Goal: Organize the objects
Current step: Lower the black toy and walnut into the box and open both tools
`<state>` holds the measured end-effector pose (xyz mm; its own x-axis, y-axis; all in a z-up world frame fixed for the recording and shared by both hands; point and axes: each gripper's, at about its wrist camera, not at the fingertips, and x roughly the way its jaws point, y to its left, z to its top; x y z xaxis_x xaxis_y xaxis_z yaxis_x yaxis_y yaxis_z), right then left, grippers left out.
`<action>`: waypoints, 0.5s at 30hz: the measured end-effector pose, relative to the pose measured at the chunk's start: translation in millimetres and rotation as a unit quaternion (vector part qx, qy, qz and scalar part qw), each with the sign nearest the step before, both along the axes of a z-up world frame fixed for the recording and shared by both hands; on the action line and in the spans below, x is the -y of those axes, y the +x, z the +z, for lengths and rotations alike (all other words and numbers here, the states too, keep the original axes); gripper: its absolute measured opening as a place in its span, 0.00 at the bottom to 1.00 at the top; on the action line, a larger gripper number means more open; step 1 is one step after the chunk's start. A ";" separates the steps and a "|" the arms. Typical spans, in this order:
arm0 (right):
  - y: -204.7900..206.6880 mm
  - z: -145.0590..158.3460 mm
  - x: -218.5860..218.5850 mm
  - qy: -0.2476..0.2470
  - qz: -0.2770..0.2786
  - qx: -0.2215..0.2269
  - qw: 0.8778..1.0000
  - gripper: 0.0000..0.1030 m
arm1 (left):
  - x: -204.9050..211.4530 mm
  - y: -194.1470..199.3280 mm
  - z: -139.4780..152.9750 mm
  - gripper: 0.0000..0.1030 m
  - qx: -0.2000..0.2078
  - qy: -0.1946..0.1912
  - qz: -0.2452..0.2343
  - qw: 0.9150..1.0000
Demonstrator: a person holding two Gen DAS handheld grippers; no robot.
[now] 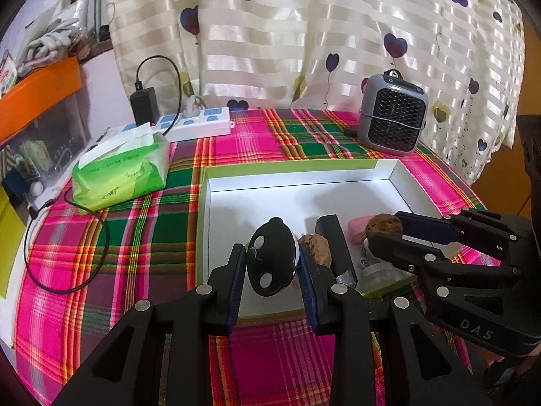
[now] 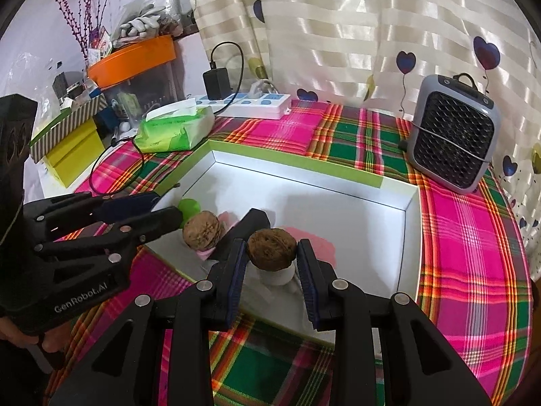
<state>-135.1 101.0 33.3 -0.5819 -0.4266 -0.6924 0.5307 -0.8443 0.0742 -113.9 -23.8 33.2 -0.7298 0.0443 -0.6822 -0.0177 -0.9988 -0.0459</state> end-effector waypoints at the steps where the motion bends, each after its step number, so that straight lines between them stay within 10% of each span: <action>1: 0.1 0.1 0.9 0.000 0.002 -0.001 1.000 0.31 | -0.4 0.4 0.1 0.28 0.000 0.001 -0.002 1.000; 15: -6.7 -15.4 6.0 0.024 0.010 0.016 1.000 0.31 | -14.9 -1.4 -0.3 0.28 -0.006 -0.009 -0.025 1.000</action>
<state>-141.8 95.0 17.9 -0.5511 -0.4032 -0.7306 0.5453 -0.8368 0.0505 -115.3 -8.9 32.9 -0.7350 0.0697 -0.6745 -0.0689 -0.9972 -0.0280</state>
